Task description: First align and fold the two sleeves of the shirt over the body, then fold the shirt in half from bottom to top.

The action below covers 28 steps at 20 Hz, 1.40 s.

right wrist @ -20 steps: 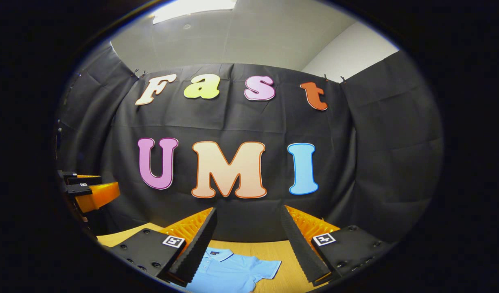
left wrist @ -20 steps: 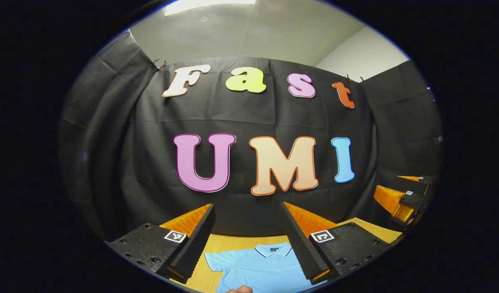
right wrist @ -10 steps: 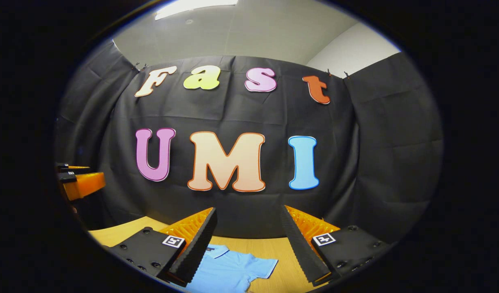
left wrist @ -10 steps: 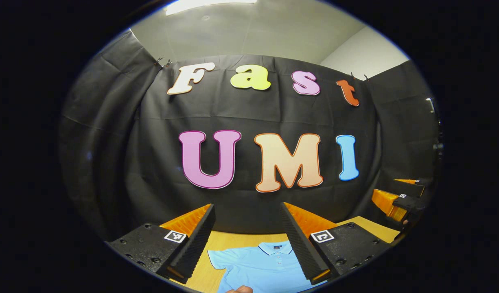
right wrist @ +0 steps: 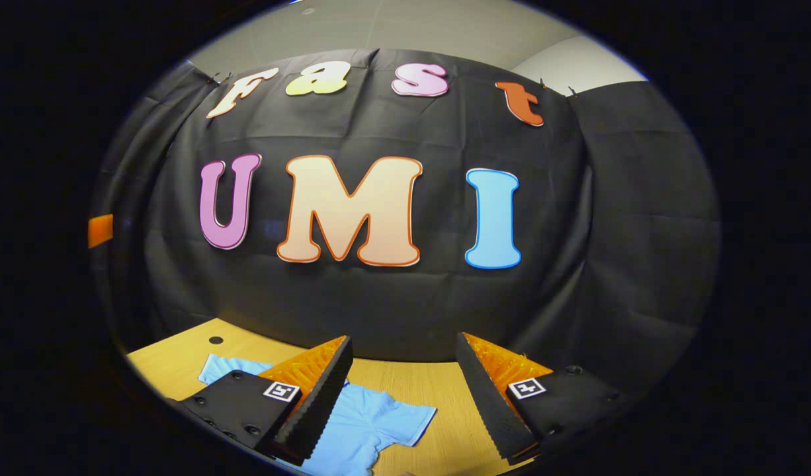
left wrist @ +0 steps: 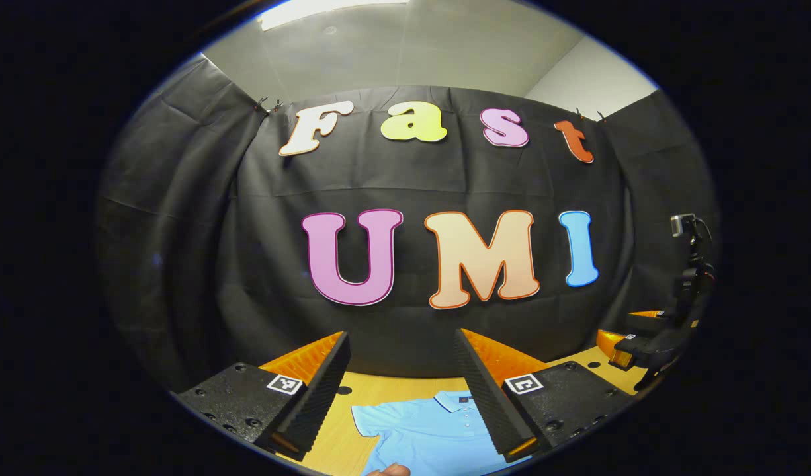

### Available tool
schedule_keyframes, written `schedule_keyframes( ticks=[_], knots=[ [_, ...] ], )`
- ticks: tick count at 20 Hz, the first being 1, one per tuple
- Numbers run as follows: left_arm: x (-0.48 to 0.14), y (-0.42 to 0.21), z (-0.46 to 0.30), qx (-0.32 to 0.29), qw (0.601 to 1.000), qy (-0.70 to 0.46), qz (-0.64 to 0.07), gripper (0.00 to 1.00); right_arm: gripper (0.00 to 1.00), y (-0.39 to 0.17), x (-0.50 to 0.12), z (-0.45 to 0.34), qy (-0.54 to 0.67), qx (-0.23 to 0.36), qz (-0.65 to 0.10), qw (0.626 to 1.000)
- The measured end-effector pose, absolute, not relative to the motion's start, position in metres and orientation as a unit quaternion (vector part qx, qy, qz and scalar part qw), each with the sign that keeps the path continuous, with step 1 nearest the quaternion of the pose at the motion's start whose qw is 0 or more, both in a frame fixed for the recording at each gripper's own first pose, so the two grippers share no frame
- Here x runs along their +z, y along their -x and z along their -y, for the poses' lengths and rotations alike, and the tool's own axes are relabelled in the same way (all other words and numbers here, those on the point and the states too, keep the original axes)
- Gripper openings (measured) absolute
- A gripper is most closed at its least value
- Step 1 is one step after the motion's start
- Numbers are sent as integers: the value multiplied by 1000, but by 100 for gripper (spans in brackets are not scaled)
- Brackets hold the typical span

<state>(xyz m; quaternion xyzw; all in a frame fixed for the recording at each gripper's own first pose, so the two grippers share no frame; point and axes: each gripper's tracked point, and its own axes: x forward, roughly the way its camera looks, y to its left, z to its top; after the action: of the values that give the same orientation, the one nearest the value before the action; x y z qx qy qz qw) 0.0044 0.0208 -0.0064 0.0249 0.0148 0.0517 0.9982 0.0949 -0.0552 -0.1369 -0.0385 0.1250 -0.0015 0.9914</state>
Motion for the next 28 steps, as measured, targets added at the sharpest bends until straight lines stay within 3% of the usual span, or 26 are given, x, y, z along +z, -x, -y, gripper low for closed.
schedule_keyframes(
  ticks=[13, 28],
  knots=[
    [-33, -29, -21, 75, 995, -32, -50, 95, 100, -143, -309, 88, 35, -11, -272, 962],
    [-65, -33, -38, 104, 991, -9, -84, 95, 99, -122, -454, 96, -11, -41, -430, 902]
  ],
)
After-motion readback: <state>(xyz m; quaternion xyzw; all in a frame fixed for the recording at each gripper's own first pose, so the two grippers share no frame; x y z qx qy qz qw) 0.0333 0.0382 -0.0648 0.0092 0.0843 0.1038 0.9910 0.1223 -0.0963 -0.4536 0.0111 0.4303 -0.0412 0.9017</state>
